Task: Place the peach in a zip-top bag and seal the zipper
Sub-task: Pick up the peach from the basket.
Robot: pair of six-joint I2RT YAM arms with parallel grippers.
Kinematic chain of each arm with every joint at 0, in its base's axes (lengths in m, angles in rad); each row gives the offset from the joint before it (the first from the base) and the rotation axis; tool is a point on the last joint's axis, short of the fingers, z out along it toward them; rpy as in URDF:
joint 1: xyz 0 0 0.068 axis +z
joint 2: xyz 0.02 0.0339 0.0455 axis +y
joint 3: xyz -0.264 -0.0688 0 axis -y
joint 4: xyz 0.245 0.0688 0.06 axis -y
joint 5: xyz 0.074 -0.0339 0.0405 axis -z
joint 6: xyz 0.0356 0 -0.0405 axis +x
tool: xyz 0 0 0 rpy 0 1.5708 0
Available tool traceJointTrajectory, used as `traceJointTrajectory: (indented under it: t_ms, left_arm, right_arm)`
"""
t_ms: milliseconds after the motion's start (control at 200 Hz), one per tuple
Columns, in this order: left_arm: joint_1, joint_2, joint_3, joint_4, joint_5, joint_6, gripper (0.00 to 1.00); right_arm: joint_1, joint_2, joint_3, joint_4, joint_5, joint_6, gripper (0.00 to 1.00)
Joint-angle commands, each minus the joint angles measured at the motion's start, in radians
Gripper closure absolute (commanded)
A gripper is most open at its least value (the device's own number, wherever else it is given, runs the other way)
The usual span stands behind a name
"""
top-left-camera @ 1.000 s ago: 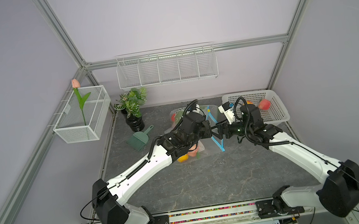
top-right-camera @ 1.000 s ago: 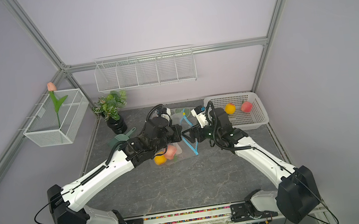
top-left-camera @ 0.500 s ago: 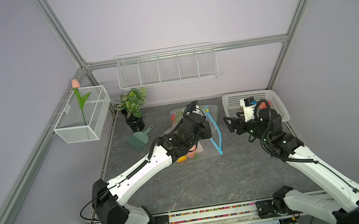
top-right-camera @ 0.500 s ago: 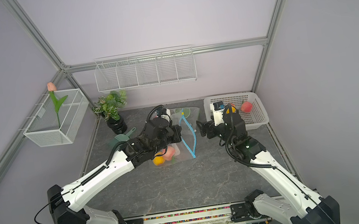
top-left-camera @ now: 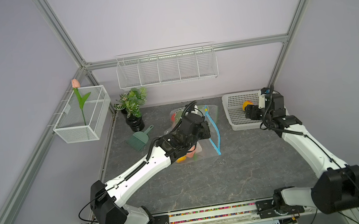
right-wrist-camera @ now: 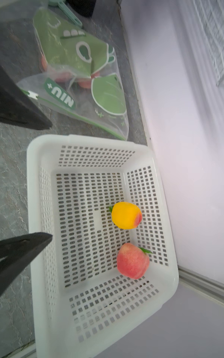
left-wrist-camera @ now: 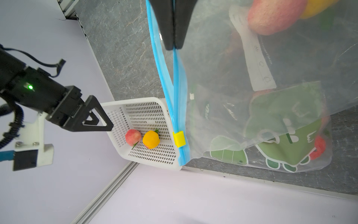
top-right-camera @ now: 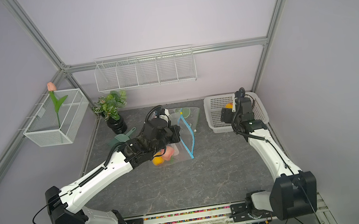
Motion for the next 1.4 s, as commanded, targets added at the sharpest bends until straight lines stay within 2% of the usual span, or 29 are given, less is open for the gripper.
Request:
traceJointTrajectory:
  t_ms: [0,275,630,805,1110,1394]
  left_arm:
    - [-0.003,-0.023,-0.001,-0.011,-0.017,0.010,1.00]
    - [-0.003,-0.030,-0.008,-0.010,-0.019,0.012,1.00]
    - [-0.003,-0.024,-0.005,-0.014,-0.022,0.014,1.00]
    - [-0.004,-0.017,-0.005,-0.014,-0.019,0.011,1.00]
    - [-0.001,-0.005,-0.003,-0.016,-0.014,0.011,1.00]
    - [0.000,-0.003,-0.003,-0.016,-0.015,0.013,1.00]
  right_arm:
    - [-0.056,0.107,0.067,-0.030,-0.054,-0.005,0.14]
    - [-0.151,0.406,0.264,-0.037,-0.125,0.016,0.15]
    - [-0.173,0.702,0.531,-0.096,-0.130,0.008,0.15]
    - [-0.175,0.846,0.704,-0.203,-0.105,-0.007,0.15]
    - [-0.179,0.995,0.897,-0.281,-0.117,-0.001,0.17]
    - [-0.179,1.050,0.961,-0.318,-0.145,0.013,0.20]
